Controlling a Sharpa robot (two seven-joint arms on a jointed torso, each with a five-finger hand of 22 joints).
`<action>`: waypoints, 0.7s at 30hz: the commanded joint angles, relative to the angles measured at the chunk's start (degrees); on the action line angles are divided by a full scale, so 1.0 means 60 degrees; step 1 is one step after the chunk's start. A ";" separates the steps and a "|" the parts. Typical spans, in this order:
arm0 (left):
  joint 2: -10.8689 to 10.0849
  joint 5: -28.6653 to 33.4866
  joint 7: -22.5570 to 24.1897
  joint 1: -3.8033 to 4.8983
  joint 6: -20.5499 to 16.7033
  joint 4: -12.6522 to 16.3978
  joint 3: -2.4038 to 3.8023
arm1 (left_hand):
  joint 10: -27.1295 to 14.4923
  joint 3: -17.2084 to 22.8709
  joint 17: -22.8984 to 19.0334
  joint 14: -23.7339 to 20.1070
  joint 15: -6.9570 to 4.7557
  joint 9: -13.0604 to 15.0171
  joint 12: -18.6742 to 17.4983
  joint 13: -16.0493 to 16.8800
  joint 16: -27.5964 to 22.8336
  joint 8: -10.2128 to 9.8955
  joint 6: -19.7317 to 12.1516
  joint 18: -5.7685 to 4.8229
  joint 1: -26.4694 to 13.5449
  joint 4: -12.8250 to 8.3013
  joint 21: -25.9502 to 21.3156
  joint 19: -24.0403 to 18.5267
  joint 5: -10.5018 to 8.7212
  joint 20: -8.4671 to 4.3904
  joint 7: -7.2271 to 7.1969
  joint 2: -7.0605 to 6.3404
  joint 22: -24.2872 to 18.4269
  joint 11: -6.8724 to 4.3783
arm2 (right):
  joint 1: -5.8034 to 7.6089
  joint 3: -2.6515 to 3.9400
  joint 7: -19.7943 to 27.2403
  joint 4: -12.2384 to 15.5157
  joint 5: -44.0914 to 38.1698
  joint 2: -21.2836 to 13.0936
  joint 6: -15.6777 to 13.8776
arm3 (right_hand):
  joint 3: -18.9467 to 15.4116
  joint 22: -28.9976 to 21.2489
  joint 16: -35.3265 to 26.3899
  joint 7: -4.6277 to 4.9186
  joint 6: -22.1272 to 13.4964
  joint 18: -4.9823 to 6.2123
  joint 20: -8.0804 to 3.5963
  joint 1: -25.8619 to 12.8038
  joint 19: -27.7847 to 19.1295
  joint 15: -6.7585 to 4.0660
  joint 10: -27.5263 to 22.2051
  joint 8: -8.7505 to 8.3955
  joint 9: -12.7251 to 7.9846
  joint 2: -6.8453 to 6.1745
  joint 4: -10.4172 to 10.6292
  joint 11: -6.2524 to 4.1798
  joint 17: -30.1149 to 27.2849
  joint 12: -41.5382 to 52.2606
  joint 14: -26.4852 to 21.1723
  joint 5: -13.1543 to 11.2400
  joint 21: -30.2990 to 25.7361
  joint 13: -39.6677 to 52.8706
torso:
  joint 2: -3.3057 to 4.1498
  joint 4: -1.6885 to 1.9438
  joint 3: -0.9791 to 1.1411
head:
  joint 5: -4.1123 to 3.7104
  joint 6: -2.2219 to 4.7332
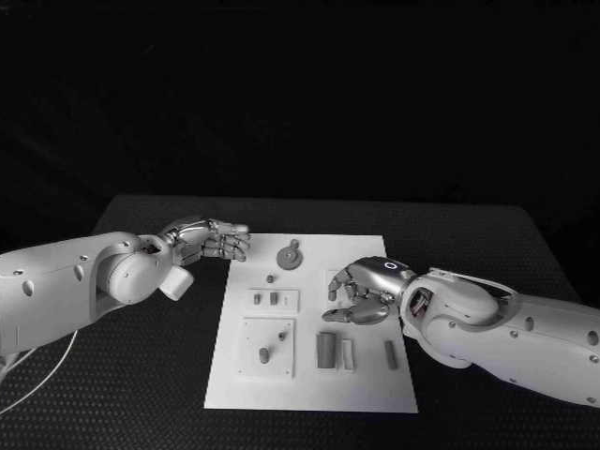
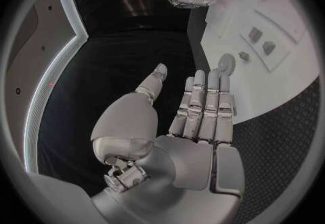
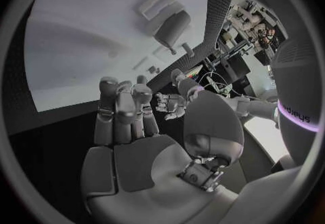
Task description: Assemble the parts on the task board
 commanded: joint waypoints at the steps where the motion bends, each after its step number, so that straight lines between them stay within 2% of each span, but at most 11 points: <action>1: 0.0011 -0.0006 0.0016 0.0008 0.0159 0.0037 0.0005 | 0.0002 -0.0007 0.0010 0.0022 0.0011 -0.0012 0.0006 0.0011 -0.0031 -0.0051 -0.0062 0.0057 -0.0116 -0.0026 0.0017 0.0003 -0.0003 -0.0037 -0.0011 -0.0018 -0.0011 -0.0039 | 0.0149 0.0014 -0.1356 0.0269 0.1491 -0.0131 0.1304 | -0.0083 0.0062 0.0066 -0.0091 0.0366 0.0213 -0.0079 -0.0043 0.0104 -0.0091 0.0082 0.0156 0.0090 0.0176 0.0083 -0.0147 0.0017 0.0067 0.0135 -0.0012 0.0074 -0.0007 | 0.0000 -0.0006 -0.0003 | 0.0004 0.0009; 4: 0.0009 -0.0006 0.0004 0.0008 0.0159 0.0039 0.0005 | 0.0001 -0.0007 0.0010 0.0022 0.0011 -0.0011 0.0005 0.0011 -0.0031 -0.0051 -0.0062 0.0057 -0.0118 -0.0026 0.0017 0.0003 -0.0003 -0.0036 -0.0010 -0.0018 -0.0010 -0.0038 | 0.0294 0.0015 -0.2051 0.0547 0.2649 -0.0239 0.2169 | -0.0206 0.0070 0.0078 -0.0174 0.0540 0.0213 -0.0106 -0.0233 0.0146 -0.0172 0.0162 0.0258 0.0162 0.0283 0.0184 -0.0229 0.0023 0.0110 0.0176 -0.0012 0.0081 -0.0010 | -0.0001 -0.0009 -0.0004 | 0.0001 0.0001; 8: 0.0024 -0.0006 0.0002 0.0010 0.0151 0.0041 0.0005 | 0.0000 -0.0008 0.0011 0.0022 0.0012 -0.0011 0.0005 0.0011 -0.0032 -0.0050 -0.0061 0.0057 -0.0124 -0.0024 0.0017 0.0003 -0.0003 -0.0036 -0.0010 -0.0020 -0.0010 -0.0038 | 0.0345 0.0013 -0.2804 0.0690 0.3603 -0.0160 0.3236 | -0.0466 0.0081 0.0095 -0.0235 0.0610 0.0213 -0.0139 -0.0731 0.0146 -0.0238 0.0215 0.0298 0.0221 0.0617 0.0421 -0.0293 0.0042 0.0149 0.0193 -0.0012 0.0063 -0.0007 | -0.0004 -0.0017 -0.0008 | -0.0021 0.0020; 10: 0.0036 -0.0006 0.0004 0.0010 0.0157 0.0045 0.0004 | 0.0000 -0.0008 0.0011 0.0021 0.0012 -0.0011 0.0005 0.0011 -0.0032 -0.0050 -0.0061 0.0057 -0.0125 -0.0024 0.0017 0.0002 -0.0003 -0.0036 -0.0010 -0.0020 -0.0010 -0.0038 | 0.0347 0.0010 -0.2947 0.0661 0.3722 -0.0094 0.3467 | -0.0599 0.0097 0.0159 -0.0254 0.0622 0.0213 -0.0170 -0.0929 0.0169 -0.0262 0.0264 0.0303 0.0244 0.0767 0.0475 -0.0316 0.0187 0.0219 0.0264 -0.0017 0.0078 0.0029 | -0.0004 -0.0018 -0.0009 | -0.0018 0.0024; 12: 0.0042 -0.0006 -0.0005 0.0010 0.0165 0.0057 0.0004 | 0.0000 -0.0008 0.0011 0.0021 0.0012 -0.0011 0.0004 0.0012 -0.0033 -0.0050 -0.0061 0.0057 -0.0127 -0.0024 0.0017 0.0002 -0.0003 -0.0035 -0.0010 -0.0022 -0.0010 -0.0037 | 0.0347 0.0009 -0.2541 0.0667 0.3572 -0.0086 0.3377 | -0.0716 0.0120 0.0223 -0.0266 0.0605 0.0213 -0.0218 -0.1048 0.0182 -0.0278 0.0280 0.0288 0.0260 0.0865 0.0439 -0.0325 0.0337 0.0286 0.0318 -0.0014 0.0095 0.0076 | 0.0001 -0.0007 -0.0001 | -0.0004 0.0028; 13: 0.0038 -0.0006 -0.0005 0.0010 0.0169 0.0059 0.0004 | 0.0000 -0.0008 0.0011 0.0021 0.0012 -0.0010 0.0004 0.0012 -0.0033 -0.0049 -0.0061 0.0057 -0.0128 -0.0024 0.0016 0.0002 -0.0003 -0.0035 -0.0010 -0.0023 -0.0010 -0.0037 | 0.0347 0.0009 -0.1810 0.0649 0.3207 -0.0097 0.3278 | -0.0733 0.0129 0.0227 -0.0257 0.0549 0.0213 -0.0238 -0.1007 0.0176 -0.0276 0.0272 0.0255 0.0254 0.0871 0.0358 -0.0321 0.0300 0.0299 0.0295 -0.0012 0.0097 0.0089 | 0.0004 0.0003 0.0004 | 0.0002 0.0022; 15: 0.0037 -0.0006 -0.0012 0.0010 0.0161 0.0041 0.0002 | -0.0001 -0.0008 0.0012 0.0021 0.0012 -0.0010 0.0004 0.0012 -0.0033 -0.0049 -0.0061 0.0057 -0.0129 -0.0025 0.0016 0.0002 -0.0003 -0.0036 -0.0010 -0.0024 -0.0010 -0.0037 | 0.0347 0.0008 -0.0936 0.0656 0.1786 -0.0105 0.2605 | -0.0711 0.0151 0.0208 -0.0192 0.0251 0.0213 -0.0289 -0.0562 0.0146 -0.0237 0.0205 0.0090 0.0205 0.0846 -0.0178 -0.0258 0.0164 0.0301 0.0212 -0.0013 0.0104 0.0111 | 0.0008 0.0008 0.0015 | 0.0006 0.0023; 16: 0.0034 -0.0006 -0.0014 0.0010 0.0164 0.0041 0.0001 | -0.0001 -0.0008 0.0012 0.0021 0.0012 -0.0010 0.0004 0.0012 -0.0033 -0.0049 -0.0060 0.0057 -0.0129 -0.0025 0.0016 0.0001 -0.0003 -0.0036 -0.0010 -0.0025 -0.0010 -0.0037 | 0.0346 0.0008 -0.0535 0.0621 0.1127 -0.0107 0.2394 | -0.0526 0.0165 0.0179 -0.0125 -0.0159 0.0194 -0.0347 0.0199 0.0072 -0.0169 0.0125 -0.0128 0.0128 0.0720 -0.0840 -0.0169 0.0123 0.0287 0.0153 -0.0036 0.0088 0.0124 | 0.0007 0.0008 0.0021 | 0.0013 0.0023; 18: 0.0025 -0.0006 -0.0007 0.0010 0.0155 0.0046 0.0000 | -0.0001 -0.0007 0.0012 0.0021 0.0012 -0.0010 0.0004 0.0012 -0.0033 -0.0049 -0.0061 0.0057 -0.0130 -0.0026 0.0016 0.0001 -0.0003 -0.0036 -0.0010 -0.0026 -0.0010 -0.0037 | 0.0346 0.0004 0.0206 0.0547 0.0543 -0.0131 0.1624 | -0.0522 0.0156 0.0119 0.0079 -0.0294 0.0166 -0.0256 0.0600 -0.0024 0.0029 -0.0015 -0.0199 0.0119 0.0644 -0.1391 0.0006 0.0110 0.0265 0.0062 -0.0017 0.0039 0.0141 | 0.0005 0.0001 0.0024 | 0.0002 0.0042; 20: 0.0026 -0.0006 -0.0004 0.0010 0.0171 0.0048 0.0000 | -0.0001 -0.0007 0.0012 0.0021 0.0012 -0.0010 0.0004 0.0012 -0.0033 -0.0049 -0.0061 0.0057 -0.0130 -0.0026 0.0016 0.0001 -0.0003 -0.0036 -0.0010 -0.0027 -0.0010 -0.0037 | 0.0346 -0.0005 0.1018 0.0467 -0.0027 -0.0169 0.1229 | -0.0435 0.0148 0.0007 0.0211 -0.0535 0.0108 -0.0124 0.1168 -0.0262 0.0164 -0.0329 -0.0325 0.0088 0.0682 -0.2109 0.0135 0.0094 0.0136 -0.0167 -0.0027 -0.0074 0.0122 | 0.0007 -0.0003 0.0014 | 0.0001 0.0049; 21: 0.0026 -0.0006 -0.0001 0.0010 0.0171 0.0047 0.0000 | -0.0001 -0.0007 0.0012 0.0021 0.0012 -0.0010 0.0004 0.0012 -0.0033 -0.0049 -0.0061 0.0057 -0.0130 -0.0026 0.0016 0.0001 -0.0003 -0.0036 -0.0010 -0.0027 -0.0010 -0.0037 | 0.0346 -0.0006 0.1179 0.0445 -0.0112 -0.0177 0.1079 | -0.0386 0.0150 -0.0009 0.0227 -0.0622 0.0115 -0.0114 0.1393 -0.0316 0.0181 -0.0391 -0.0370 0.0073 0.0667 -0.2278 0.0160 0.0096 0.0123 -0.0220 -0.0005 -0.0096 0.0127 | 0.0012 -0.0003 0.0011 | -0.0001 0.0046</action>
